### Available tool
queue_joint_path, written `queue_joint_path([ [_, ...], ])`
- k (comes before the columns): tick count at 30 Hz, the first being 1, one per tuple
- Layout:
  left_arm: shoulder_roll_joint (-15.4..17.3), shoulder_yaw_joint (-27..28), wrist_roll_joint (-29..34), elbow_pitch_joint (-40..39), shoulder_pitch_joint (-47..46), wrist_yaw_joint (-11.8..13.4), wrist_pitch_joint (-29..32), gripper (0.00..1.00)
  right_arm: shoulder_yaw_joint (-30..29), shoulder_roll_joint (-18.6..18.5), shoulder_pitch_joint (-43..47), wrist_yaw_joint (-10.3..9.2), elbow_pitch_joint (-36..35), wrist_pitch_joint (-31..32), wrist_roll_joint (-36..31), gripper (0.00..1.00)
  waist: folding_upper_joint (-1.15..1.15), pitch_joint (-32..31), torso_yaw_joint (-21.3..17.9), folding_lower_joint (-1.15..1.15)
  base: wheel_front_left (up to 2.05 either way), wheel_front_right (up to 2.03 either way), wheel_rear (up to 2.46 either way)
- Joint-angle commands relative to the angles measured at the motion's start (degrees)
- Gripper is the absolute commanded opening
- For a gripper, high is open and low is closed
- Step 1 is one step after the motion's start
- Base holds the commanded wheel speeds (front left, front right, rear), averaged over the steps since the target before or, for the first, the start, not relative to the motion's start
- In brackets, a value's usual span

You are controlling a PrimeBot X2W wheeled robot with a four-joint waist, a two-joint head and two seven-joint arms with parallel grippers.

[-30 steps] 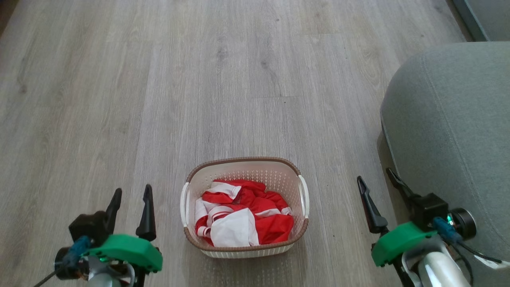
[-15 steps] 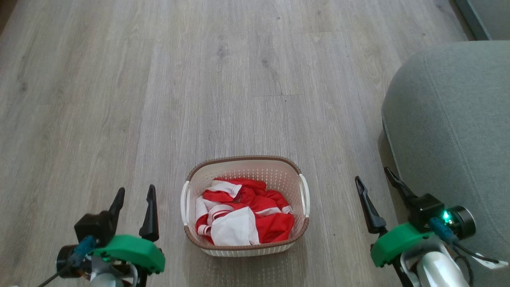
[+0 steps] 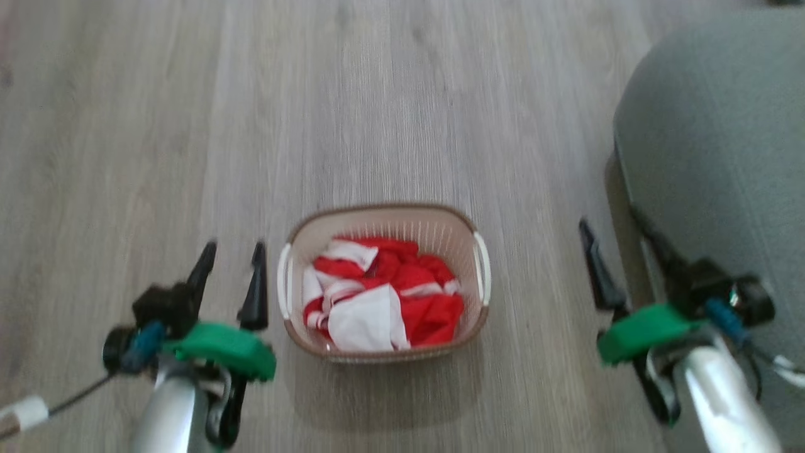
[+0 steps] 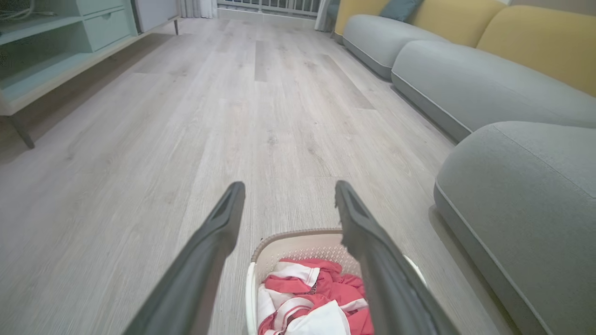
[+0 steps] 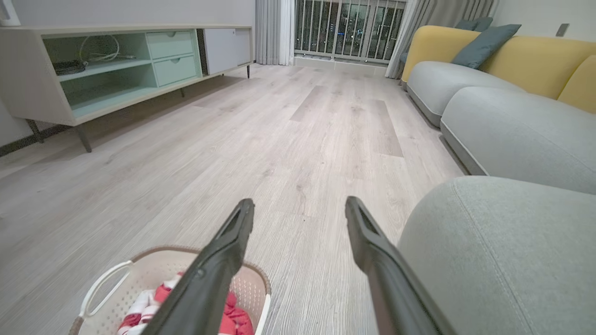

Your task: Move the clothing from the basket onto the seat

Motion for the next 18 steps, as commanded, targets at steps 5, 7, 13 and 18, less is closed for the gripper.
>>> queue_joint_path([
  [5,0.7,-2.6,2.9,0.6,-9.5,-2.1,-0.7,1.00,-0.5,0.0,-7.5,-0.01,-4.6,-0.8,-0.7,1.00,0.00,13.9,-1.2,0.00,0.00,0.00,0.00],
  [7,0.8,-4.9,4.7,3.1,-12.8,-2.8,-0.7,1.00,-1.4,0.1,-9.9,-0.01,-5.5,-0.8,-0.7,1.00,0.00,17.5,-1.7,0.00,0.00,0.00,0.00],
  [13,2.4,-14.6,9.9,15.0,-26.1,-3.9,-0.3,1.00,-3.6,1.0,-14.5,-0.01,-7.4,-0.8,-0.6,1.00,0.00,26.2,-3.3,0.00,0.00,0.00,0.00],
  [18,3.4,-24.2,11.4,25.5,-36.6,-4.0,5.4,1.00,-2.8,2.0,-16.6,-0.01,-8.1,-0.8,0.0,1.00,0.00,31.4,-6.0,0.00,0.00,0.00,0.00],
])
